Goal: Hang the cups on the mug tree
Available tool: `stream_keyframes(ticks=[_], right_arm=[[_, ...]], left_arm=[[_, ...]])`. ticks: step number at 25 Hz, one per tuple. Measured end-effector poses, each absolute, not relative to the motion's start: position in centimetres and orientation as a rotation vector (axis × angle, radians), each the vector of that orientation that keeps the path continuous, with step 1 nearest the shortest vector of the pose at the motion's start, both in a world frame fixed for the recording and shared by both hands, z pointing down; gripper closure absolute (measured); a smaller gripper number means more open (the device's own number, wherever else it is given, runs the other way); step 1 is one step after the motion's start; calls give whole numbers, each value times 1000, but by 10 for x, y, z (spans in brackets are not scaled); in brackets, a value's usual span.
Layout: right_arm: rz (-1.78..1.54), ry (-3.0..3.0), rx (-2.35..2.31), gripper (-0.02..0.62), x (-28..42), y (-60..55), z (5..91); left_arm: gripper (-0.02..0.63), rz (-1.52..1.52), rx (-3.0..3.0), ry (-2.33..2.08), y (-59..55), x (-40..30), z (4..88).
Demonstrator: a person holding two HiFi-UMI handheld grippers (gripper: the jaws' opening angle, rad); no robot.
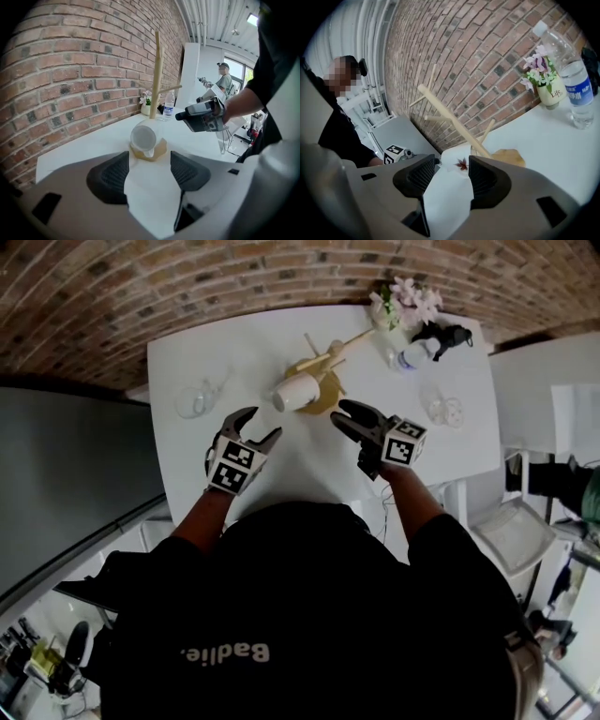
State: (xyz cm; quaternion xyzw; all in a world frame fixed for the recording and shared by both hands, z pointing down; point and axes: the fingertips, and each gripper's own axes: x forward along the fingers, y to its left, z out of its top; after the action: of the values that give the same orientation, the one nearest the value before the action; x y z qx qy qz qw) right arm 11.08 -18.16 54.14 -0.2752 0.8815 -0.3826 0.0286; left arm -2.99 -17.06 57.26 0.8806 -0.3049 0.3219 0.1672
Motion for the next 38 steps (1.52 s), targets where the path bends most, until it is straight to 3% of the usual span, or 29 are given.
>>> stream_keyframes(ticks=[13, 27, 38], right_arm=[[-966, 2833, -777, 365, 20, -107, 464], [-642, 2992, -758, 516, -32, -66, 380], [-517, 3059, -795, 554, -32, -50, 374]], left_arm=[[372, 582, 2554, -939, -113, -79, 473], [542, 240, 2671, -900, -67, -90, 376], [603, 193, 2690, -863, -54, -82, 376]])
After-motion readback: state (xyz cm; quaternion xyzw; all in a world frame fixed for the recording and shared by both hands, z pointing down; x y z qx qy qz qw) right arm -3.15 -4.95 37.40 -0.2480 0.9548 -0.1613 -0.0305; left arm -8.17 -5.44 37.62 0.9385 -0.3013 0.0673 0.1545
